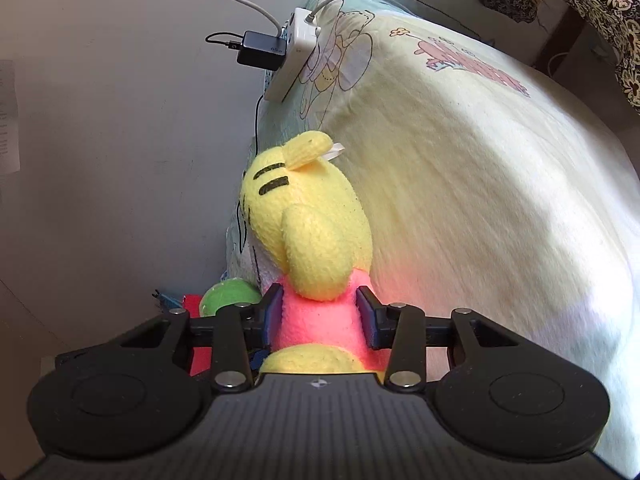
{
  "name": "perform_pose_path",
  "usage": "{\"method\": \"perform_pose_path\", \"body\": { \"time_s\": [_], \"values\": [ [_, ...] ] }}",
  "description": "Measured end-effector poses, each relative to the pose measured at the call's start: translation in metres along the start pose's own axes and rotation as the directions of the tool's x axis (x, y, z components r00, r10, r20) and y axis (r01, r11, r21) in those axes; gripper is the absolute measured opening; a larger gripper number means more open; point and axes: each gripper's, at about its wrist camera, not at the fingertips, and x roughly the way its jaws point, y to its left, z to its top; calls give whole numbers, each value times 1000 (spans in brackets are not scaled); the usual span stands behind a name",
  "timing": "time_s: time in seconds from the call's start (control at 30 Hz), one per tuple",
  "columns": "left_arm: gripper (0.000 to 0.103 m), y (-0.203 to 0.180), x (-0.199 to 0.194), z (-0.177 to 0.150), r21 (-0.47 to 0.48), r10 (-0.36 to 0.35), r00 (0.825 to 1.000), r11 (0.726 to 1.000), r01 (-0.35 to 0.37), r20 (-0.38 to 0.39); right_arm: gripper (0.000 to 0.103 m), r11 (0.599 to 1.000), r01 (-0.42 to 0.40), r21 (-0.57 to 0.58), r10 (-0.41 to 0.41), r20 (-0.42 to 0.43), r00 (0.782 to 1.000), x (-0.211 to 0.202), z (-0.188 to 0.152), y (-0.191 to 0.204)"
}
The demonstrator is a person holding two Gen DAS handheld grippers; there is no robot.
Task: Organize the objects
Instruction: 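Lift the yellow tiger plush and carry it over the red box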
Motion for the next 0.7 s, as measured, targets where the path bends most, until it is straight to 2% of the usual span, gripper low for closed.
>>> {"method": "perform_pose_path", "body": {
  "time_s": [0.17, 0.37, 0.53, 0.7],
  "values": [
    [101, -13, -14, -23, 29, -17, 1000, 999, 17, -21, 42, 1000, 20, 5, -20, -3, 1000, -18, -27, 7],
    [101, -28, -38, -47, 86, 5, 1000, 996, -4, -18, 42, 1000, 24, 9, -24, -18, 1000, -27, -55, 21],
    [101, -35, -63, -62, 102, 30, 999, 994, -31, 13, 42, 1000, 11, -10, -11, -41, 999, -26, -70, 38],
    [101, -39, -94, -71, 104, 71, 995, 992, -78, 72, 42, 998, -37, -49, 33, -75, 997, -17, -78, 58]
  ]
}}
